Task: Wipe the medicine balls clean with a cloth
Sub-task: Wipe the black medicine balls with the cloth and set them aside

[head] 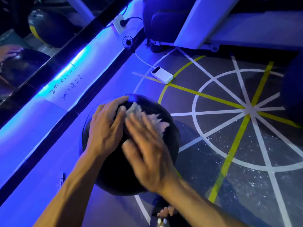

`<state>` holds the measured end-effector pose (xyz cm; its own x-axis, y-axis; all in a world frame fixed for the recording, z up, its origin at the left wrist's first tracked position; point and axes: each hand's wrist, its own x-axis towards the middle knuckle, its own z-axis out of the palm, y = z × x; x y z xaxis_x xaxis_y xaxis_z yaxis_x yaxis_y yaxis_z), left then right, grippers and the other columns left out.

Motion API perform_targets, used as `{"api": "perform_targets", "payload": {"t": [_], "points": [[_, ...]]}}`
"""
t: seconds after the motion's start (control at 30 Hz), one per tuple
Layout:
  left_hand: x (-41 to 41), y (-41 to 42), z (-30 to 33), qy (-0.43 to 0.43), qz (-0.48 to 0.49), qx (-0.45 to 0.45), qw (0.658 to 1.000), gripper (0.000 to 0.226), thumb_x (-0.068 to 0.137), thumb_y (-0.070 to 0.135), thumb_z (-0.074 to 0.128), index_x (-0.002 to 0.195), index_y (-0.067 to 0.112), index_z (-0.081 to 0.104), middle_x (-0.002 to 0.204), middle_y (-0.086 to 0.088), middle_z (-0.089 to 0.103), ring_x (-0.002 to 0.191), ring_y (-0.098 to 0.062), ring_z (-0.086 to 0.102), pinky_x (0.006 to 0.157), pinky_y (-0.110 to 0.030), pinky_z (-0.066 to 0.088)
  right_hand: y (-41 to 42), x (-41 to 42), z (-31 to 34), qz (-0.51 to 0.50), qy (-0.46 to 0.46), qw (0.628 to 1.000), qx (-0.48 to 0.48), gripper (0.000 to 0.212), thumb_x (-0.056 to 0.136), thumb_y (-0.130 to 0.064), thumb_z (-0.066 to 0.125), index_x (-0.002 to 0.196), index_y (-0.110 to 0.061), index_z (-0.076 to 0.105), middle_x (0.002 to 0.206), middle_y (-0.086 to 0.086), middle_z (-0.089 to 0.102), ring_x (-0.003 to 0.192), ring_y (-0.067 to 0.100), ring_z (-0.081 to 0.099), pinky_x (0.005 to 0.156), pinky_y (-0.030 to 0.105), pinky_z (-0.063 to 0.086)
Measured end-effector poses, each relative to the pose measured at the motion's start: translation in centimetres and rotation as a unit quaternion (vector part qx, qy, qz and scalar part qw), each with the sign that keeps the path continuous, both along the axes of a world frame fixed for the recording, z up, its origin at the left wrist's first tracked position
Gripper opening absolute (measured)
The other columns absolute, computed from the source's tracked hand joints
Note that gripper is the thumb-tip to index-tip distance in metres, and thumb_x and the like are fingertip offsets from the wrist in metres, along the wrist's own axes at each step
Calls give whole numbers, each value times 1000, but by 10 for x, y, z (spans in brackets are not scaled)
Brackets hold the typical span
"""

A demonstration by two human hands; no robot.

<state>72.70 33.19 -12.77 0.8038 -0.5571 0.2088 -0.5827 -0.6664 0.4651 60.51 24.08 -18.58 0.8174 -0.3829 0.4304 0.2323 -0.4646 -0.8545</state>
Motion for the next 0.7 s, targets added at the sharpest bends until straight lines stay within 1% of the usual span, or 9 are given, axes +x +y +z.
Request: {"api": "perform_targets", "payload": {"t": [0.1, 0.17, 0.23, 0.33, 0.37, 0.43, 0.53, 0.63, 0.7], "points": [[5, 4, -2, -29, -3, 19, 999, 39, 106, 38, 38, 134, 26, 62, 118, 3, 67, 111, -22, 53, 97, -39, 40, -1, -18, -38, -4, -11, 991, -135, 49, 104, -19, 49, 152, -7, 44, 164, 6, 33, 155, 21, 21, 126, 43, 21], [11, 11, -3, -38, 4, 31, 999, 39, 107, 41, 37, 133, 26, 62, 125, 0, 67, 114, -27, 56, 99, -40, 40, -12, -41, -73, -35, 46, 997, -47, 52, 106, -20, 49, 155, -14, 37, 165, -1, 27, 155, 10, 20, 126, 32, 20], [19, 17, -4, -31, 21, 35, 999, 40, 107, 45, 37, 133, 27, 62, 130, 1, 66, 117, -29, 56, 100, -40, 39, -12, -66, -100, -68, 198, 969, 133, 52, 109, -32, 42, 158, -18, 32, 162, -12, 24, 150, -2, 21, 121, 20, 20], [20, 18, -1, -11, 35, 21, 999, 41, 105, 49, 38, 133, 30, 61, 131, 6, 66, 121, -27, 55, 104, -42, 41, 5, -74, -133, -89, 314, 775, 541, 44, 105, -37, 50, 144, -17, 56, 149, 0, 55, 138, 16, 50, 119, 32, 33], [17, 15, -1, -6, 33, 15, 999, 41, 105, 50, 38, 133, 31, 61, 131, 8, 66, 122, -25, 55, 105, -45, 42, 10, -70, -134, -99, 303, 704, 635, 43, 104, -40, 52, 136, -15, 63, 137, 4, 65, 128, 20, 59, 116, 40, 40], [12, 11, 0, 4, 32, 9, 999, 42, 104, 53, 38, 134, 33, 59, 130, 12, 66, 123, -21, 56, 107, -47, 42, 12, -62, -127, -125, 281, 633, 710, 37, 105, -40, 50, 119, -13, 71, 111, 7, 77, 104, 24, 70, 98, 44, 53], [6, 11, 7, 68, 12, -29, 997, 45, 103, 58, 39, 138, 37, 56, 131, 17, 64, 127, -14, 56, 113, -48, 40, 0, -62, -111, -131, 267, 618, 727, 33, 106, -36, 47, 102, -15, 72, 89, 6, 78, 82, 25, 70, 70, 39, 55], [-9, 15, 11, 33, -54, 13, 998, 46, 101, 54, 47, 141, 33, 56, 127, 14, 66, 122, -11, 58, 109, -38, 43, -19, -69, -110, -123, 256, 651, 704, 34, 103, -35, 49, 87, -14, 71, 77, 8, 73, 68, 24, 67, 58, 35, 49], [-13, 23, 15, 20, -66, -34, 997, 44, 99, 49, 56, 139, 29, 58, 124, 13, 68, 113, -7, 62, 103, -32, 46, -28, -78, -113, -134, 255, 678, 676, 32, 101, -31, 53, 78, -17, 71, 71, 4, 71, 58, 17, 64, 56, 32, 45]]}}
